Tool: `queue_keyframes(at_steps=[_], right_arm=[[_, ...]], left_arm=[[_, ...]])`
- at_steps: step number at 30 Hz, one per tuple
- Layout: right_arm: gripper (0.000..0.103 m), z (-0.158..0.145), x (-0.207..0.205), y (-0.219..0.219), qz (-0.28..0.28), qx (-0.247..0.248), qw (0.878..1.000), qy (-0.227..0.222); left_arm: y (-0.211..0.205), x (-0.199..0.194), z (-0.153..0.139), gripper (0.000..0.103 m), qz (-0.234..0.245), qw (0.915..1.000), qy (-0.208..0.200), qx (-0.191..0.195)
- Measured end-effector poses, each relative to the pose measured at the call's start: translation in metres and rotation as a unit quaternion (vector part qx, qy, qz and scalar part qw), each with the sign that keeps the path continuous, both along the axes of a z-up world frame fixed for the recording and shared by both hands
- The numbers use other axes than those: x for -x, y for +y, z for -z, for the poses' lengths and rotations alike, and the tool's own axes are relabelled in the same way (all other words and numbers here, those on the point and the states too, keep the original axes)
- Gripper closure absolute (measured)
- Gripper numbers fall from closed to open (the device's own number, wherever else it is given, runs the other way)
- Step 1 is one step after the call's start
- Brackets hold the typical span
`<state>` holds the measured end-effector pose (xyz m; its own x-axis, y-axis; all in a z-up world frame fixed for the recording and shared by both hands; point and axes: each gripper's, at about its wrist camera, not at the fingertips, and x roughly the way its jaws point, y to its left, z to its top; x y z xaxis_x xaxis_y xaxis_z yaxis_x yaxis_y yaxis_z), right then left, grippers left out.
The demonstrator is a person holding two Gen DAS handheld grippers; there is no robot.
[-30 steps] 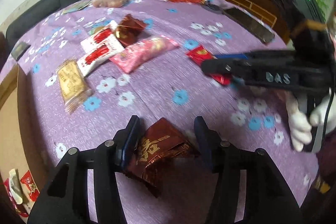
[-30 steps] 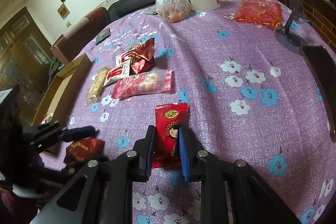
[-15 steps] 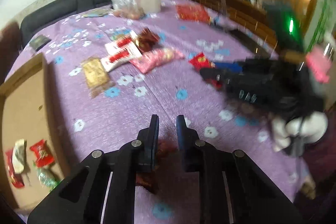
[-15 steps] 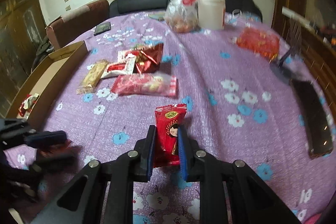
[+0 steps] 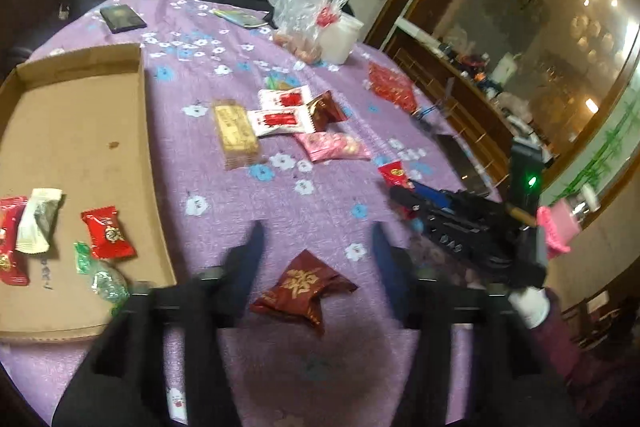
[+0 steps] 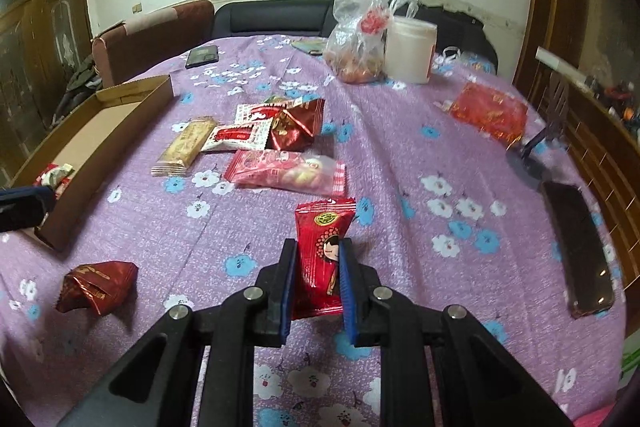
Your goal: Organize snacks
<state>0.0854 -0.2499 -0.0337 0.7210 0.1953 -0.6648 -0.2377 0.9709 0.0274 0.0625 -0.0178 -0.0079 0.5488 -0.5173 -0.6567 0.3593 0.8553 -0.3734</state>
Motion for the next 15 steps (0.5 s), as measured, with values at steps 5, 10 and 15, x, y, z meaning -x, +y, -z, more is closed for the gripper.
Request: queue_keyframes(at_steps=[5,10,15], right_arm=[[0.081,0.004,-0.006,-0.005,-0.001,-0.017,1.000,0.021],[0.081,0.007,-0.008,-0.008,0.000,-0.030,0.999,0.033],[0.081,0.009,-0.011,-0.010,-0.006,-0.043,0.998,0.044]], left_arm=[[-0.039,0.004,0.012,0.036,0.056,0.9905,-0.041,-0.119],[-0.074,0.007,0.049,0.035,0.097,0.9629,-0.037,-0.249],[-0.063,0.002,0.052,0.085,0.096,0.9734,-0.013,-0.208]])
